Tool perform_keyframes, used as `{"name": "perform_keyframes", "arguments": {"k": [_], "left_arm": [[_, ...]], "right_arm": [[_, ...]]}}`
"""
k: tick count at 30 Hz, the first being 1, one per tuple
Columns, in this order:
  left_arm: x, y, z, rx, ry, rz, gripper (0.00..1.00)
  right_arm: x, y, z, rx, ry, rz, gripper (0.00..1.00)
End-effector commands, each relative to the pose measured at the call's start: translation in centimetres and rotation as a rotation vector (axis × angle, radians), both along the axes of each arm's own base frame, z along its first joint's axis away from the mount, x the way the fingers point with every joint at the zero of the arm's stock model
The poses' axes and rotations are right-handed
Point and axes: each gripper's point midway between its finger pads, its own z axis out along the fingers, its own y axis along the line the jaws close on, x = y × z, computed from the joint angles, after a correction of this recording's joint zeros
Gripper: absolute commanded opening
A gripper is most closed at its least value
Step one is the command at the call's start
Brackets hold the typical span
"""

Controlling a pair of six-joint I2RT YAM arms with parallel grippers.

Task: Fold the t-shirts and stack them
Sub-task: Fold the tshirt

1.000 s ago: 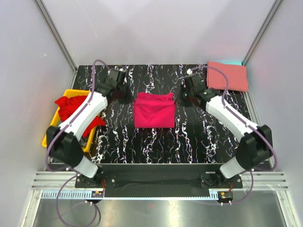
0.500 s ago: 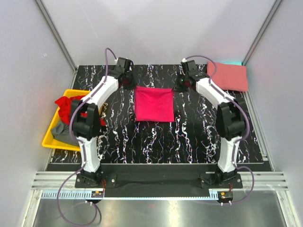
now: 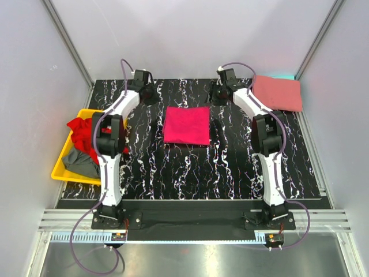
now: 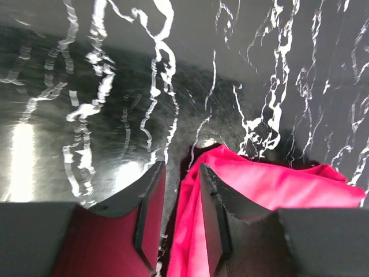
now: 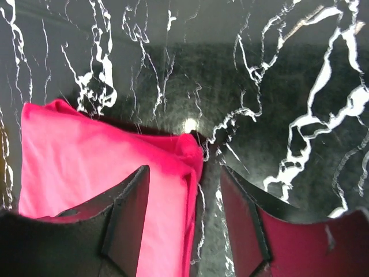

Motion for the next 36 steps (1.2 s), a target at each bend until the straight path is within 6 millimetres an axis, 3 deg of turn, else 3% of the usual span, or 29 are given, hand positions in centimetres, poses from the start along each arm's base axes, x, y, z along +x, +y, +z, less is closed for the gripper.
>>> {"name": "perform_keyframes", "arguments": {"k": [1, 2, 3, 4, 5, 7, 8, 10, 11, 18, 24, 28, 31, 36], "left_arm": [[-1.0, -1.1, 10.4, -0.055, -0.208, -0.048, 0.35], [-2.7, -2.3, 8.8, -0.067, -0.182, -0.082, 0.35], [-4.0, -3.2, 9.2, -0.089, -0.183, -0.112, 0.35], [-5.5, -3.8, 10.9, -0.103, -0.210, -0.133, 0.35], [-7.5, -5.1, 9.0, -0.107, -0.162, -0.162, 0.34], [-9.8, -6.3, 9.2, -0.132, -0.159, -0.198, 0.34], [-11.4, -7.2, 7.4, -0.131, -0.118, -0.222, 0.34], [-12.9, -7.6, 6.3, -0.111, -0.086, -0.227, 0.33], [-13.9, -7.5, 4.7, -0.096, -0.044, -0.226, 0.33], [-17.1, -5.8, -2.6, -0.001, 0.105, -0.166, 0.32], [-18.1, -4.9, -6.0, 0.052, 0.177, -0.136, 0.31], [-18.3, -5.0, -6.2, 0.053, 0.204, -0.119, 0.31], [-18.1, -5.1, -4.6, 0.048, 0.218, -0.103, 0.34], [-15.2, -4.8, 1.1, 0.053, 0.160, -0.077, 0.46]], "right_arm": [[-1.0, -0.6, 4.7, -0.003, -0.064, 0.039, 0.60], [-1.6, -0.6, 4.9, 0.007, -0.061, 0.047, 0.60], [-3.1, -0.2, 5.3, 0.040, -0.048, 0.077, 0.60], [-3.8, 0.0, 5.4, 0.052, -0.040, 0.094, 0.60], [-4.5, 0.3, 5.6, 0.069, -0.034, 0.110, 0.59], [-5.7, 0.9, 5.5, 0.110, -0.016, 0.162, 0.57], [-5.9, 1.1, 5.3, 0.115, -0.011, 0.176, 0.57], [-5.9, 1.2, 4.2, 0.107, 0.021, 0.194, 0.55], [-5.8, 1.2, 3.9, 0.103, 0.027, 0.200, 0.55], [-4.2, 1.8, 1.2, 0.168, 0.047, 0.272, 0.42], [-2.7, 1.5, -1.3, 0.202, 0.071, 0.280, 0.37], [-1.6, 1.2, -2.4, 0.212, 0.079, 0.272, 0.36], [-1.1, 1.1, -2.5, 0.212, 0.071, 0.269, 0.40], [-0.9, 1.1, -0.9, 0.222, 0.020, 0.280, 0.52]]}}
